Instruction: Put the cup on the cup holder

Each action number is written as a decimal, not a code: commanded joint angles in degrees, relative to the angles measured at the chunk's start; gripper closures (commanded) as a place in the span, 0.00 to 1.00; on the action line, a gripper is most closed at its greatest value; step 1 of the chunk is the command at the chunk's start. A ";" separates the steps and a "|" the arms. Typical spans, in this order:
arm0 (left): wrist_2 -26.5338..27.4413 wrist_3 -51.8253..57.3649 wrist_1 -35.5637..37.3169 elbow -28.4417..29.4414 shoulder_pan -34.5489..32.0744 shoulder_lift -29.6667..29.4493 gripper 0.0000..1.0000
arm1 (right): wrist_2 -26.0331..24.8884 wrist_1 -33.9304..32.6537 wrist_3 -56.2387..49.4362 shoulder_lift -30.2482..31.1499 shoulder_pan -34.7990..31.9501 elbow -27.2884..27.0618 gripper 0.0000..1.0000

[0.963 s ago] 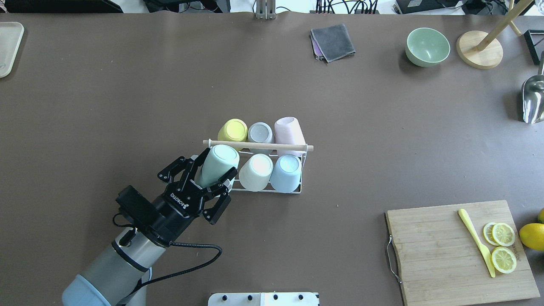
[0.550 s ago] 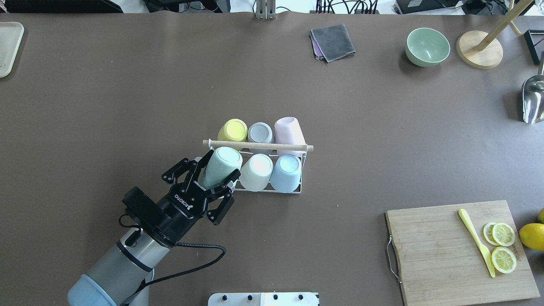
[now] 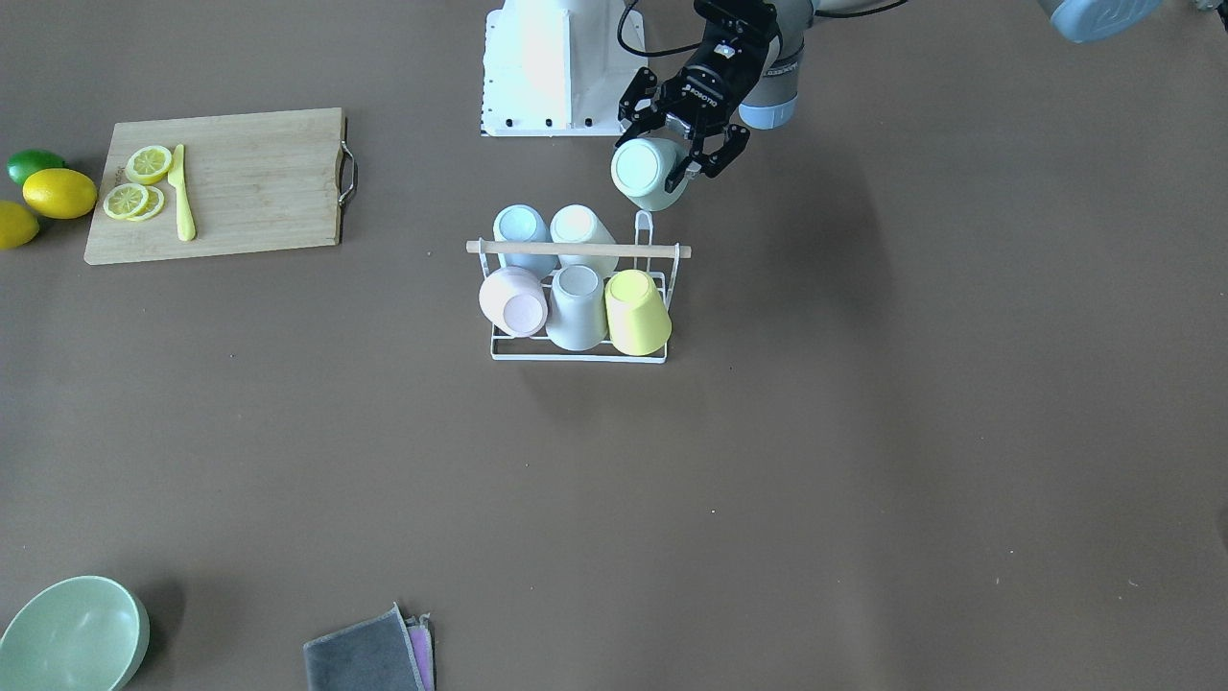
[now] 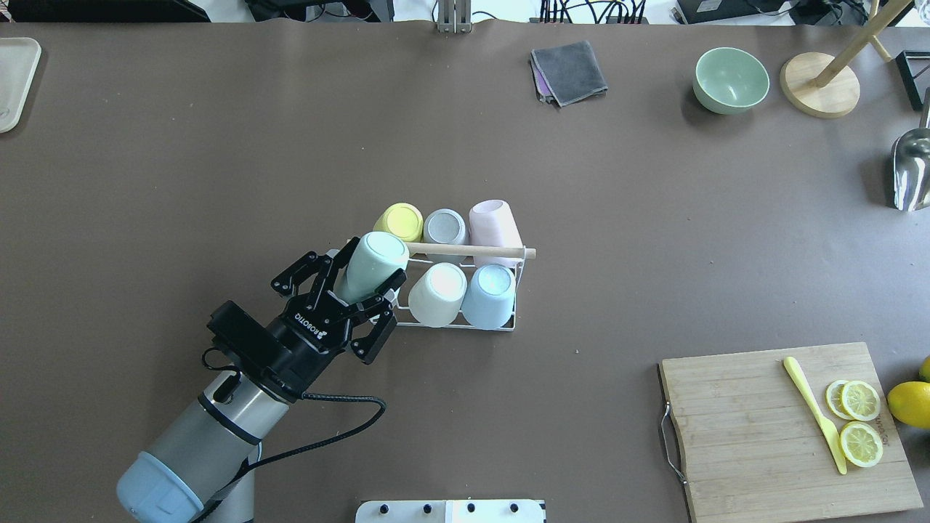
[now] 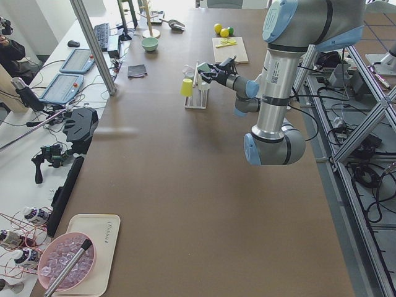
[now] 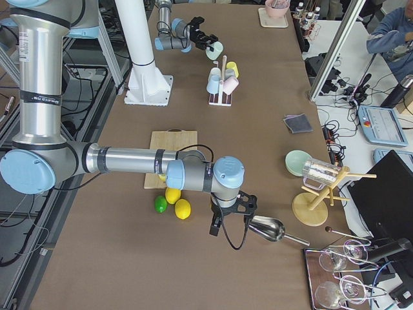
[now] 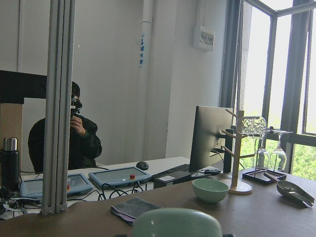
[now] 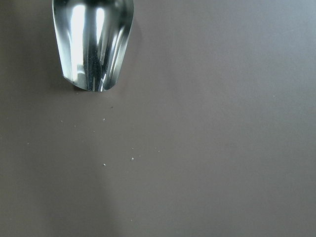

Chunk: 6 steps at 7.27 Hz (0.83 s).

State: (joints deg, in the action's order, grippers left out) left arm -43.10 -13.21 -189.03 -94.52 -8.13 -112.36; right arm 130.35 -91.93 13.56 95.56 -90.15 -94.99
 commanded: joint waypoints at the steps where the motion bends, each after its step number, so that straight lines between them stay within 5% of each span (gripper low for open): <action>1: 0.03 -0.07 0.68 1.00 -0.39 -0.14 1.00 | -0.10 0.00 -0.11 0.33 -0.02 0.76 0.00; 6: 0.12 -0.07 0.86 2.94 -1.00 -1.73 1.00 | 0.08 0.00 -0.47 -0.11 0.06 0.68 0.00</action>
State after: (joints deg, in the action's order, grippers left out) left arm -42.98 -13.27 -188.18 -91.82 -8.88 -114.02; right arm 130.43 -91.93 13.17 95.59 -90.09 -94.37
